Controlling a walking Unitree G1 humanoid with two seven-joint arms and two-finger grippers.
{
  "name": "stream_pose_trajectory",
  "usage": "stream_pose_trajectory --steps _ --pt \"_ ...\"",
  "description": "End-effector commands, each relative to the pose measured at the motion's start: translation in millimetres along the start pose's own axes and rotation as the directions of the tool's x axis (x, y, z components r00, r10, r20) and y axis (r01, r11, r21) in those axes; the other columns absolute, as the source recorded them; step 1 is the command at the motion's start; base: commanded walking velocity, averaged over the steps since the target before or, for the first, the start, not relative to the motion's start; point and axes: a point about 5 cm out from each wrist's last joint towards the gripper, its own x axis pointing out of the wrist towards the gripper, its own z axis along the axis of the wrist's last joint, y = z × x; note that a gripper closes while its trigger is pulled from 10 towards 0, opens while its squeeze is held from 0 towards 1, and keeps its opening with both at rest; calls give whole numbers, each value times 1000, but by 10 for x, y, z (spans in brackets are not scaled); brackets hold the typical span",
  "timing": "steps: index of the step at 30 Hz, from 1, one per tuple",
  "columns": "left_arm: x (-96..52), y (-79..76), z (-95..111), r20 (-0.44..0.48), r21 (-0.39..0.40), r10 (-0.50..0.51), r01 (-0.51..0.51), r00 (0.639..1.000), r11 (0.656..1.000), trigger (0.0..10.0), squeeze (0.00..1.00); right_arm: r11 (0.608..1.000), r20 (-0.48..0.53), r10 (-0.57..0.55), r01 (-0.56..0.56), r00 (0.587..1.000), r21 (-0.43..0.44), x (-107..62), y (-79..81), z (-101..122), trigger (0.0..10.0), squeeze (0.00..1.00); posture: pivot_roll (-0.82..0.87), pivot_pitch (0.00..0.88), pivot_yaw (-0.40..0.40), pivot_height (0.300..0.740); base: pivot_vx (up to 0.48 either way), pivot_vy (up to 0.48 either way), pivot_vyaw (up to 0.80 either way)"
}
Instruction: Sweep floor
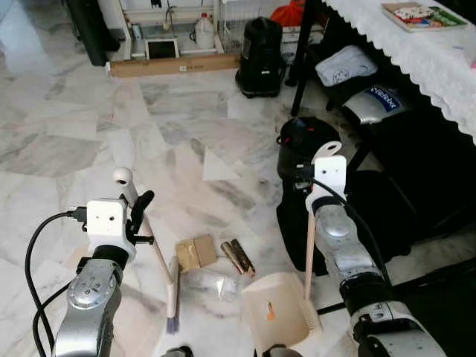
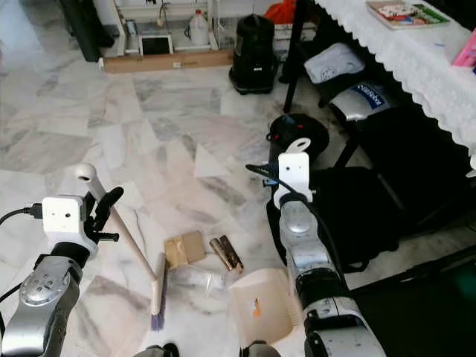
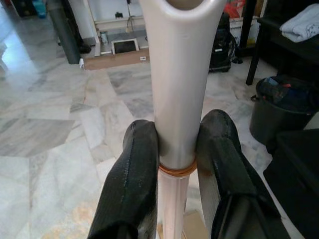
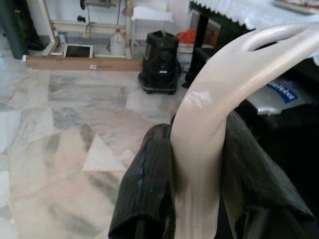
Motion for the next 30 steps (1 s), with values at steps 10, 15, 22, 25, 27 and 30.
stream_pose_trajectory --steps 10,15,22,25,27,30 --pt "-72 8 69 10 6 -17 17 1000 1000 10000 0 999 81 1 2 997 -35 17 102 51 10000 0 -15 283 -62 740 0 0 0" --pt "-101 3 88 5 7 -28 28 1000 1000 10000 0 1000 56 -7 9 998 -24 -15 142 -40 10000 0 -9 297 -61 740 0 0 0" --pt "-108 -64 56 -49 -17 -102 101 994 995 10000 0 998 24 60 -59 998 -20 -78 303 -138 10000 0 -3 334 -64 740 0 0 0" --pt "-107 -95 44 -65 -24 -131 130 989 991 10000 0 998 12 63 -63 998 -19 -95 312 -174 10000 0 -1 339 -63 740 0 0 0" --pt "-102 -139 31 -80 -35 -170 168 982 985 10000 0 998 -2 67 -67 998 -18 -118 321 -222 10000 0 0 345 -62 740 0 0 0" --pt "-92 -208 6 -109 -57 -242 237 964 970 10000 0 998 -5 64 -64 998 -17 -133 320 -239 10000 0 -2 351 -62 740 0 0 0"
